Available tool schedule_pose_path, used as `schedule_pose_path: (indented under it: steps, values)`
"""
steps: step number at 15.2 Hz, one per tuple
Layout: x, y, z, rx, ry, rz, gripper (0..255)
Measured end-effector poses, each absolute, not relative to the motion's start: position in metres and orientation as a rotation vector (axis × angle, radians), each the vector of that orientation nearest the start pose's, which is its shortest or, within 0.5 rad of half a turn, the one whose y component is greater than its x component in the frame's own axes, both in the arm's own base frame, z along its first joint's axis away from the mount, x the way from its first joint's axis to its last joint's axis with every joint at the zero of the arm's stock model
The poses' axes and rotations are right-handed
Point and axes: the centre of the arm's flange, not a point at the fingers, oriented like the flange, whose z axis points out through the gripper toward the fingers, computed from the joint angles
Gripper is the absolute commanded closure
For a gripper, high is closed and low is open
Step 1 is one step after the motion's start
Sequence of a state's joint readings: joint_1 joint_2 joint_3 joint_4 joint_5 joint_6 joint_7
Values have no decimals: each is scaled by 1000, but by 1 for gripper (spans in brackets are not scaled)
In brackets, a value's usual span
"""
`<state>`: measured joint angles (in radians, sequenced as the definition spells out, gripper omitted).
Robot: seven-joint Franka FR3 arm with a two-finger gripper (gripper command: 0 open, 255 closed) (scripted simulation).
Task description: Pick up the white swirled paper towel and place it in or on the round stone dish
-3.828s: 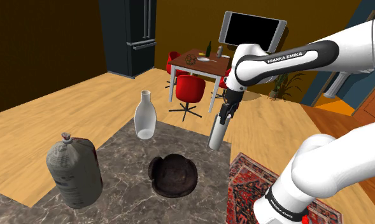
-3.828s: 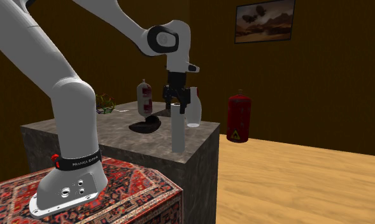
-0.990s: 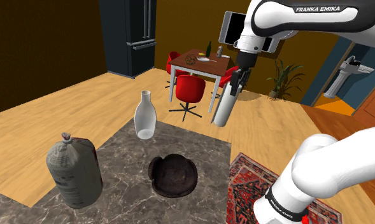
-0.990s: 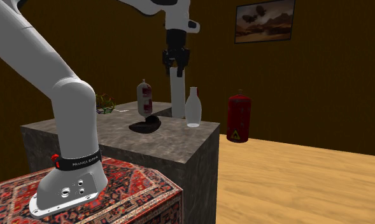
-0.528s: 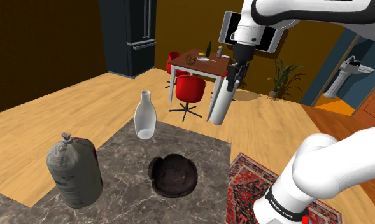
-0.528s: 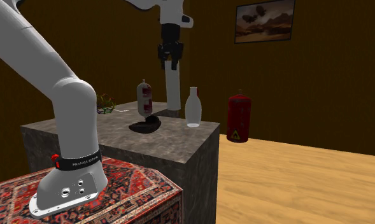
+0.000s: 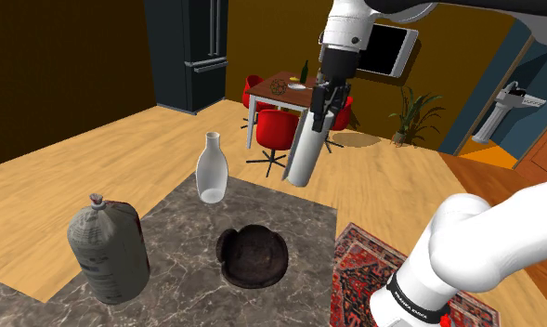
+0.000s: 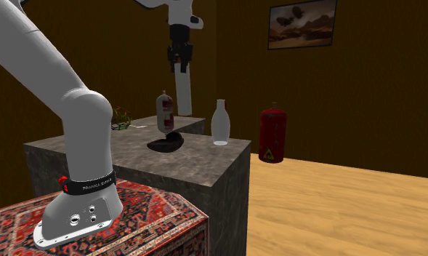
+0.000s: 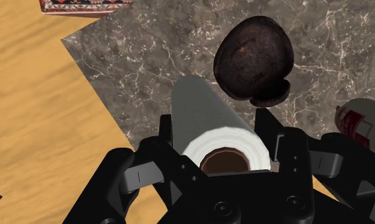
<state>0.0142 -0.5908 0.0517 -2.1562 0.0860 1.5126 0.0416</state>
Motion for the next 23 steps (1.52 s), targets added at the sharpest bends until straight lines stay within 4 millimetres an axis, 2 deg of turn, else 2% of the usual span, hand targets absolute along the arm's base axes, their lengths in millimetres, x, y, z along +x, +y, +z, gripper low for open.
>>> schedule_pose_path:
  steps: [10, 12, 16, 23]
  values:
    - [369, 162, 648, -3085, -26, 86, 255]
    - [366, 188, 653, -3086, -26, 87, 255]
    - [365, 200, 640, -3085, -25, 88, 255]
    - [364, 200, 603, -3085, -25, 88, 255]
